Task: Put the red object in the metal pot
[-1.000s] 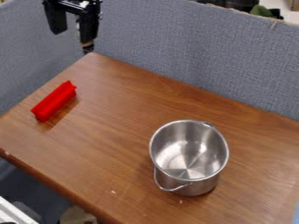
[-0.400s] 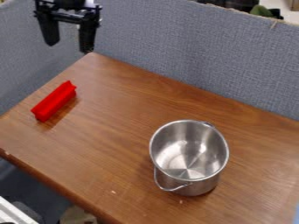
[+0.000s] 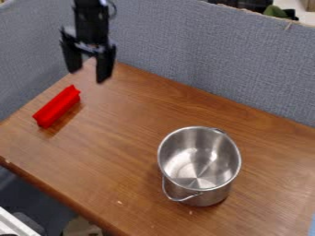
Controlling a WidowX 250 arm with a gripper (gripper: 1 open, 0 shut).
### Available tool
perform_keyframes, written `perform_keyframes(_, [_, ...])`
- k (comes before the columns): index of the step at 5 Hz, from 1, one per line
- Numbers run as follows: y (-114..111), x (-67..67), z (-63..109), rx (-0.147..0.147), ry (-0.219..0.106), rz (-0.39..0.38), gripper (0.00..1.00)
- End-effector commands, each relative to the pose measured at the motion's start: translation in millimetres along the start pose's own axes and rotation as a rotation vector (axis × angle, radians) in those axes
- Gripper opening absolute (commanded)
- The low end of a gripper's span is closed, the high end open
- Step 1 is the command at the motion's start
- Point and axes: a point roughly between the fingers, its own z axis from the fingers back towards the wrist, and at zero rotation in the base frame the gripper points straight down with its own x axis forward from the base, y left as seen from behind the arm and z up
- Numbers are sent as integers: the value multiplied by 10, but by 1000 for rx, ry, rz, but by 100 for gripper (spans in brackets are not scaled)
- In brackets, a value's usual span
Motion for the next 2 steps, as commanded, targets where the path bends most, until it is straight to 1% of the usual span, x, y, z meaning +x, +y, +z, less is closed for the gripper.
perform_keyframes(1, [277, 368, -70, 53, -67, -123, 100])
perform_keyframes(2, [534, 543, -293, 68, -74, -179, 100])
